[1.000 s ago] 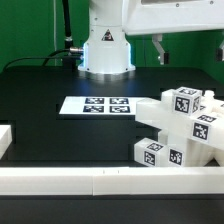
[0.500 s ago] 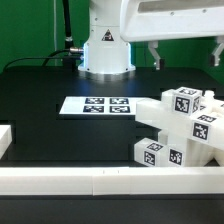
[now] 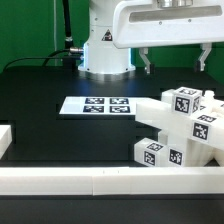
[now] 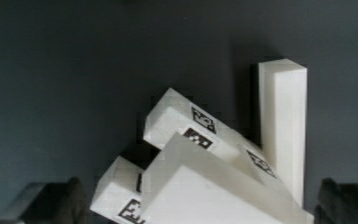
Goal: Assemble chair
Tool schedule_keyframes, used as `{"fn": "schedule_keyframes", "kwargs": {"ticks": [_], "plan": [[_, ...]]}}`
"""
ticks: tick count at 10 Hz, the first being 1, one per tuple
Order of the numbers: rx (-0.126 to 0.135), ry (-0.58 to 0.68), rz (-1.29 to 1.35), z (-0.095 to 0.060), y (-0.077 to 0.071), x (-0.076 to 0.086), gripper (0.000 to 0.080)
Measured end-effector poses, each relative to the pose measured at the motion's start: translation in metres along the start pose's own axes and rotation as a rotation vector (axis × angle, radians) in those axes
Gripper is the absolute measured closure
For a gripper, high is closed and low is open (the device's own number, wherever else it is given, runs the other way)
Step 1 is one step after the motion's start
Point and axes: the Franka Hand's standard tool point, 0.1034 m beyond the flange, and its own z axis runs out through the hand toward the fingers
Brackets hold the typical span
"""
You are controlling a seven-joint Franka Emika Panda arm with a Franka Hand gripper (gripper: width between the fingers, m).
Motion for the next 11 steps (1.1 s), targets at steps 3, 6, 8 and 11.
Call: {"fn": "schedule_keyframes", "kwargs": {"ticks": [3, 6, 8, 11], "plan": [[-0.014, 0.033, -0.033, 0.024, 0.004, -0.035, 0.0151], [-0.015, -0.072, -0.025, 0.025, 0.004, -0.039, 0.0151], [-0.018, -0.221, -0.014, 0.026, 0.004, -0.043, 0.0151], [-0.027, -0.203, -0.079, 0.051, 0.002, -0.057, 0.0151]]}}
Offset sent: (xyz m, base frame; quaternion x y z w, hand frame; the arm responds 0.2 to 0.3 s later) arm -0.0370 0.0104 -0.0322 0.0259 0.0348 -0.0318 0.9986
